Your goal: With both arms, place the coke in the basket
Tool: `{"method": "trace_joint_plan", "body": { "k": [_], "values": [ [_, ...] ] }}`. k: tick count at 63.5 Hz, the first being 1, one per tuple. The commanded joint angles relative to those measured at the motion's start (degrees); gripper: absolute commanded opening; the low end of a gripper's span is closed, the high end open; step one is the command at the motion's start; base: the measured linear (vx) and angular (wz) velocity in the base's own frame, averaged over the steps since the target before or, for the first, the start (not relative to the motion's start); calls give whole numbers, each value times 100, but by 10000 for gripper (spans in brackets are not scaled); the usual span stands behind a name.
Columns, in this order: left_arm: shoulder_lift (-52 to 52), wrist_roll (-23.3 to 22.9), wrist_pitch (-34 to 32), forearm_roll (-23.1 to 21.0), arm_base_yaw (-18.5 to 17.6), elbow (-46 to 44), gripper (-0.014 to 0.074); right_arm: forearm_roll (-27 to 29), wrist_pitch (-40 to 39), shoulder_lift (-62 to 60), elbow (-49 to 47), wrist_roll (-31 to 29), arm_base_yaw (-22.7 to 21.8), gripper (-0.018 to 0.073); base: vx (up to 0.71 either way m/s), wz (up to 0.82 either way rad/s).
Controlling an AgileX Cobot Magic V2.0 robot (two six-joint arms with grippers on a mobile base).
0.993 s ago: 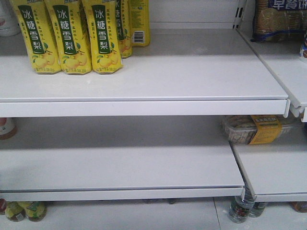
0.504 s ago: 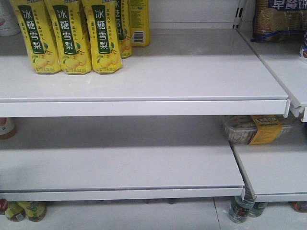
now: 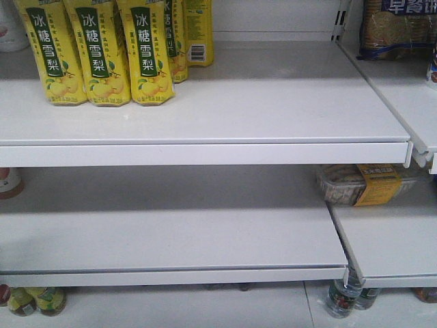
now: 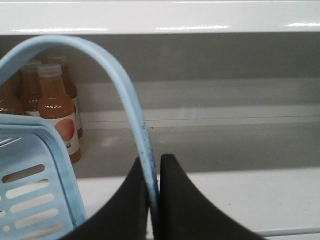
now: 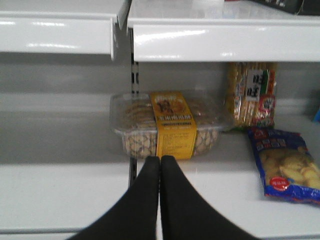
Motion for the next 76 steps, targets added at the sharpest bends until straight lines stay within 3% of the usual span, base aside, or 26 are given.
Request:
{"method": "trace_joint_plan", "body": {
  "k": [1,20,76],
  "values": [
    [-124,259,-895,255,4,-179,-6,-63,-972,-294,191,-60,48,-10,0,0],
    [-124,259,-895,255,4,-179,-6,-285,-1837,-990,1233,238,239,-10,0,0],
    [-124,259,-895,255,4,-179,-6,-356,-1716,-999,1228,380,234,-10,0,0]
  ]
}}
